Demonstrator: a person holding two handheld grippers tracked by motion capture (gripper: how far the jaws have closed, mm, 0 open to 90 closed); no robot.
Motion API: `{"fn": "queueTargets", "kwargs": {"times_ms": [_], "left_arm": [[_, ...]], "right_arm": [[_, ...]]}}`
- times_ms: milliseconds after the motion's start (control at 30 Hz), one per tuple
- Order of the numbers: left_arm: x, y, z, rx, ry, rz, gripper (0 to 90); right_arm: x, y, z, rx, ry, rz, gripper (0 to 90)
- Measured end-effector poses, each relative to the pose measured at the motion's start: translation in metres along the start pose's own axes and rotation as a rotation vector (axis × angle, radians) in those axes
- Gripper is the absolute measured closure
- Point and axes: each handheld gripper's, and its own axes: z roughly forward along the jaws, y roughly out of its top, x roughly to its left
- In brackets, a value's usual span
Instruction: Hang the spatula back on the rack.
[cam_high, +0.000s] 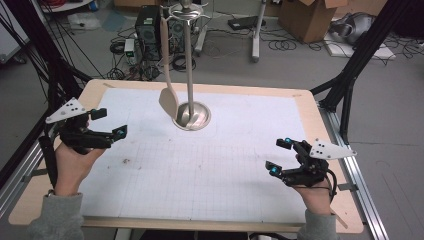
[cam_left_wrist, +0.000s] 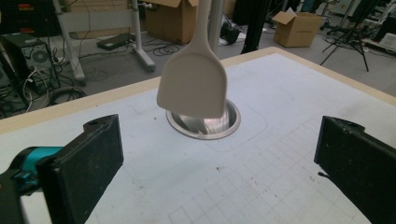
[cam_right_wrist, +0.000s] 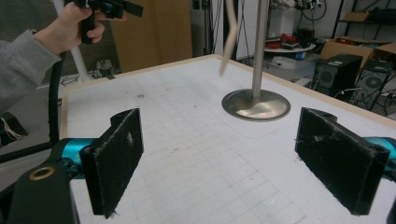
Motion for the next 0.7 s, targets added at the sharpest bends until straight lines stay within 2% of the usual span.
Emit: {"fn": "queueTargets", "kwargs": {"times_ms": [200,433,700], "left_arm": [[-0.003,-0.012,-0.013,-0.017,-0.009,0.005,1.7],[-0.005,-0.019,-0.028,-0.031,0.0,0.012,1.7],[-0.008,-0.029,-0.038,-0.027,0.04,0.017,1.8]], "right_arm": [[0.001,0.001,0.001,-0.002,-0.007,-0.01,14.3],[0.0,0.001,-0.001,0.001,-0.014,-0.003,14.3],[-0.002,0.001,-0.002,-0.01,-0.021,0.001,14.3]]}}
